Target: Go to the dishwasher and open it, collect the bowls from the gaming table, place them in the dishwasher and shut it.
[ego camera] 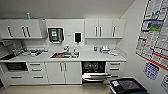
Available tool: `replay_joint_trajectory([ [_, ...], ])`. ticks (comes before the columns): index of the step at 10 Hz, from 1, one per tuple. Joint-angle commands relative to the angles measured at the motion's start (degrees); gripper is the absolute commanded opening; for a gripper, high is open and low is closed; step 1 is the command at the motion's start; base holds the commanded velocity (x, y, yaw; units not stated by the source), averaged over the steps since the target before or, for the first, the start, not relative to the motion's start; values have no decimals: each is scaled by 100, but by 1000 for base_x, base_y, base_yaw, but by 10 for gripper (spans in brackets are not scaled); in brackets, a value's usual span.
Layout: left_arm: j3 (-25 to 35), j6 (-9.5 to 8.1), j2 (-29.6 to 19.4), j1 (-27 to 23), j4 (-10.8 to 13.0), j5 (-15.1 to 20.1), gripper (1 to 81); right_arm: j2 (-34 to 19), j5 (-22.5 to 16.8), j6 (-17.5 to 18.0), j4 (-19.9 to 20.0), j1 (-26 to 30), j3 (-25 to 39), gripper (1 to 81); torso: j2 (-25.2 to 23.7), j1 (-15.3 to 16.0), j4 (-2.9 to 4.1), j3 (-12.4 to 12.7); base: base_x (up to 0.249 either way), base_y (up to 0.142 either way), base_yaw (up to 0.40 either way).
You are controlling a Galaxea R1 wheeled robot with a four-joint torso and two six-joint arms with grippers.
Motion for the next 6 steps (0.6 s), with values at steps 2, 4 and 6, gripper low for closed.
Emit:
replay_joint_trajectory([
  [2,97,-16,-136,-380,70,153,10,-25,-167,-2,-22,347,16,10,-2,-2,0,0,139,0,0],
  [4,97,-16,-136,-389,70,153,10,-25,-167,-2,-22,347,16,10,0,-2,0,0,140,0,0],
  [6,97,-16,-144,-380,70,109,10,-25,-167,-2,-22,347,16,10,0,0,0,0,140,0,0],
])
